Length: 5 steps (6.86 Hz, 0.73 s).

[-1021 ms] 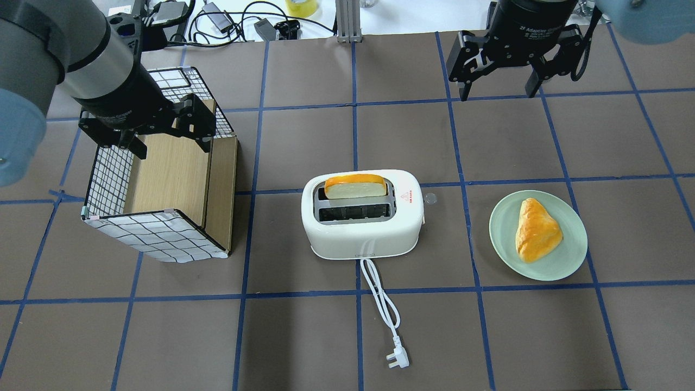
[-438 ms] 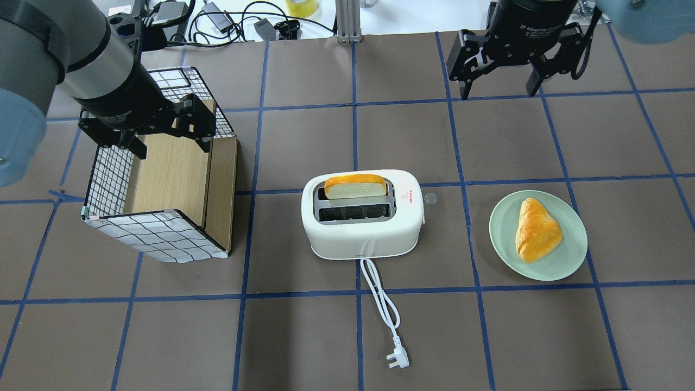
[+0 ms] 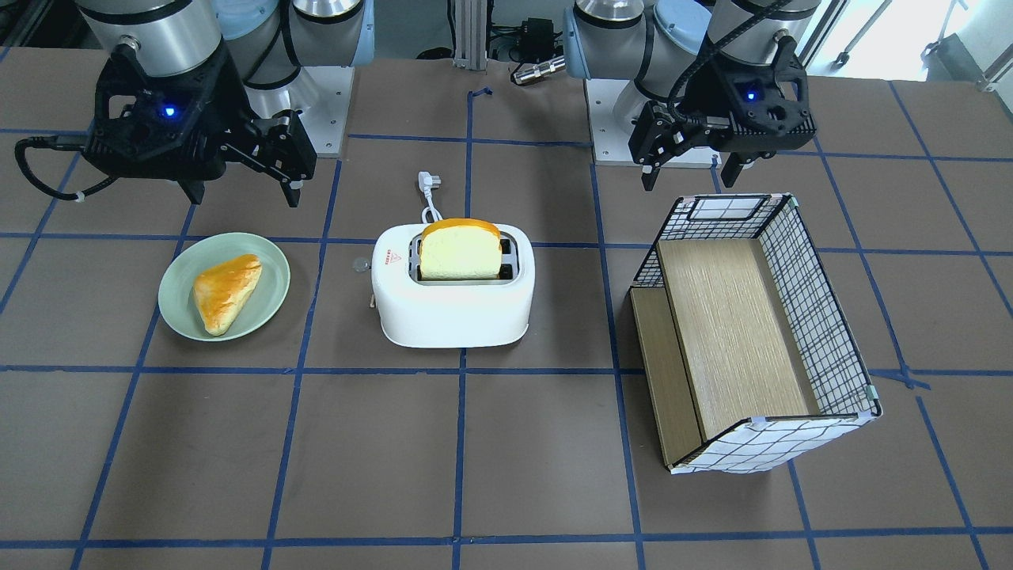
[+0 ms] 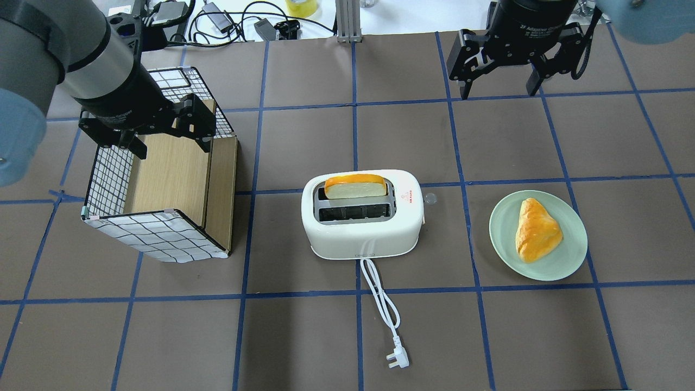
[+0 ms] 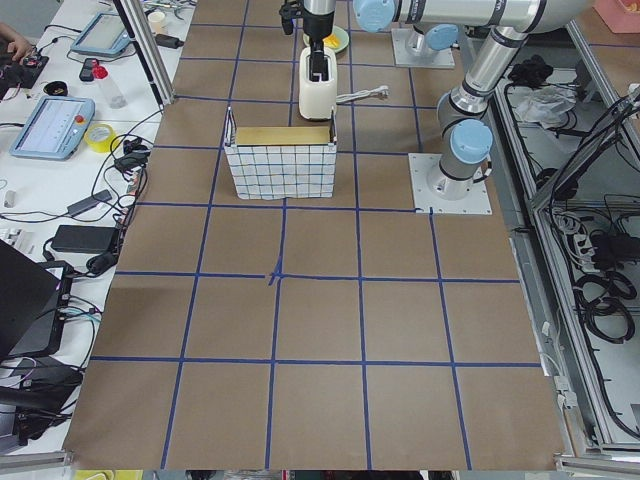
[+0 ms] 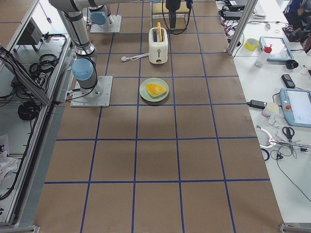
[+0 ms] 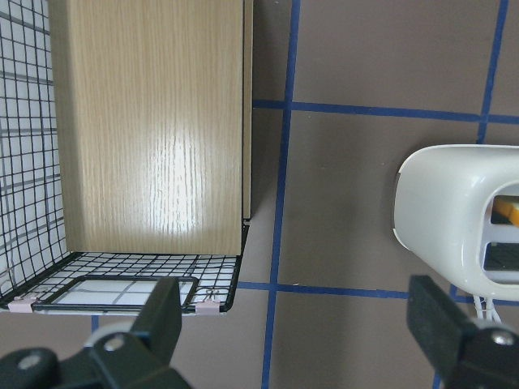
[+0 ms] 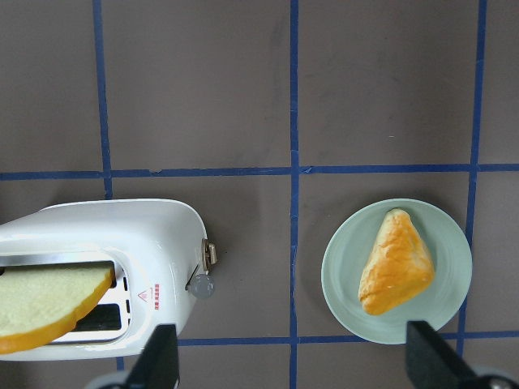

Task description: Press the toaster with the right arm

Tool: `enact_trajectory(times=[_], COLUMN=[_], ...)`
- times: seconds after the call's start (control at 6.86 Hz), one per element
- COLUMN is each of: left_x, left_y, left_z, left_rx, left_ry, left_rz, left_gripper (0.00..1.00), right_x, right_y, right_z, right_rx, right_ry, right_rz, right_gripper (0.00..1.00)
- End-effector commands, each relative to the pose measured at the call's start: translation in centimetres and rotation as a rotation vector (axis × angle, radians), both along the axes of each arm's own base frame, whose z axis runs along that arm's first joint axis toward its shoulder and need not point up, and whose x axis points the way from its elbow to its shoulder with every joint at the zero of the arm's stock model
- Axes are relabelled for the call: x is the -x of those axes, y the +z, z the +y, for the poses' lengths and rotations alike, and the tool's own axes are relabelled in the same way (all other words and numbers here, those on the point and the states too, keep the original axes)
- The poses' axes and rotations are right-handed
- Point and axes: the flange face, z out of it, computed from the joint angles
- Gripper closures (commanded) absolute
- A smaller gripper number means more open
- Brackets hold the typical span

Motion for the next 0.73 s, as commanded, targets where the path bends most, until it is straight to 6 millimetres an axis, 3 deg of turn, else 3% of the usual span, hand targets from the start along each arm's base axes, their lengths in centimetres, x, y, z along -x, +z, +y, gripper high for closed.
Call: enact_trajectory(times=[0.0, 0.15, 0.29, 0.58], left_x=[0.0, 0.0, 0.0, 0.0], left_y=[0.0, 0.0, 0.0, 0.0], left_z=[0.0, 0.0, 0.0, 0.0], left_rx=[0.000, 0.000, 0.000, 0.000], left_ry=[0.000, 0.000, 0.000, 0.000], left_rz=[-0.001, 0.000, -0.001, 0.000], left_gripper=[0.00, 0.00, 0.00, 0.00], right_x=[0.0, 0.1, -0.1, -0.5], right_y=[0.0, 0.1, -0.8, -3.6], right_z=[0.0, 0.0, 0.6, 0.8], right_rx=[-0.002, -0.006, -0.062, -0.150], right_ry=[0.000, -0.003, -0.002, -0.010], right_rz=[0.000, 0.000, -0.012, -0.074], right_gripper=[0.03, 0.58, 1.00, 1.00])
